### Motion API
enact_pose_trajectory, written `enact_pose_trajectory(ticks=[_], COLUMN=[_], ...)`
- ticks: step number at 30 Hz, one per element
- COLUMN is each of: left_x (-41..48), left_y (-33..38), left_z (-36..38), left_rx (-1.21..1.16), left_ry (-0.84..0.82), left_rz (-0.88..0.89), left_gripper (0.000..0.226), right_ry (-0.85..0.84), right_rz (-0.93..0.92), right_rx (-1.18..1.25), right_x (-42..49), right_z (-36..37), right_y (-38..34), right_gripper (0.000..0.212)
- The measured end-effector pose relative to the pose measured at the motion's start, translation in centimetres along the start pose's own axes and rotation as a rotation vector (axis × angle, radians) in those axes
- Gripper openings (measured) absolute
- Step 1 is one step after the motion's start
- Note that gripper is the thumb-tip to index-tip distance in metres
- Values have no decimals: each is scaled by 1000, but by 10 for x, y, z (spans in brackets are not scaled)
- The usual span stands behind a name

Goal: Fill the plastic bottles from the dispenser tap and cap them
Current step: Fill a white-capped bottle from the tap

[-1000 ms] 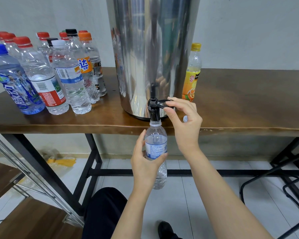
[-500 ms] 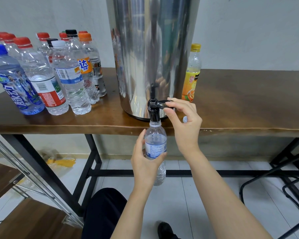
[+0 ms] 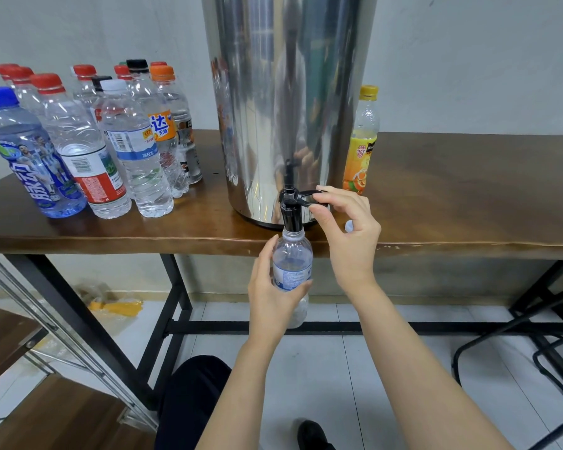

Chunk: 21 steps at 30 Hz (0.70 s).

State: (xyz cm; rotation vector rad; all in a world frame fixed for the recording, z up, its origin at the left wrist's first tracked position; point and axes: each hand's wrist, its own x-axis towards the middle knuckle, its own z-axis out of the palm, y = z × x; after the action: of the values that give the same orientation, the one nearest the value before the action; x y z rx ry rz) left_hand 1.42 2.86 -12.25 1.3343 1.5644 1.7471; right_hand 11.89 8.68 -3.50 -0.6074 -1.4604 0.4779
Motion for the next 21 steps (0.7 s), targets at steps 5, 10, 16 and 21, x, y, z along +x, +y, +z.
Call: enact_pose_trajectory(ticks=[5,10,16,21], left_x=[-6,-14,-16,-15], left_y=[-1,1,2,4], left_z=[8,14,10,7], left_rx=[-88,-135,-41,14], left_ry=[39,65,105,109], left_rz=[-23,-31,2,23], left_gripper=[97,96,96,97], right_ry=[-1,-8,-1,-2], right_rz=[-4,-4,4,-4], right_rx=[1,-5,-2,2], right_x=[0,1,0,0], right_z=[0,-1,0,0], right_y=[-1,-1,2,1], right_gripper=[11,11,11,11])
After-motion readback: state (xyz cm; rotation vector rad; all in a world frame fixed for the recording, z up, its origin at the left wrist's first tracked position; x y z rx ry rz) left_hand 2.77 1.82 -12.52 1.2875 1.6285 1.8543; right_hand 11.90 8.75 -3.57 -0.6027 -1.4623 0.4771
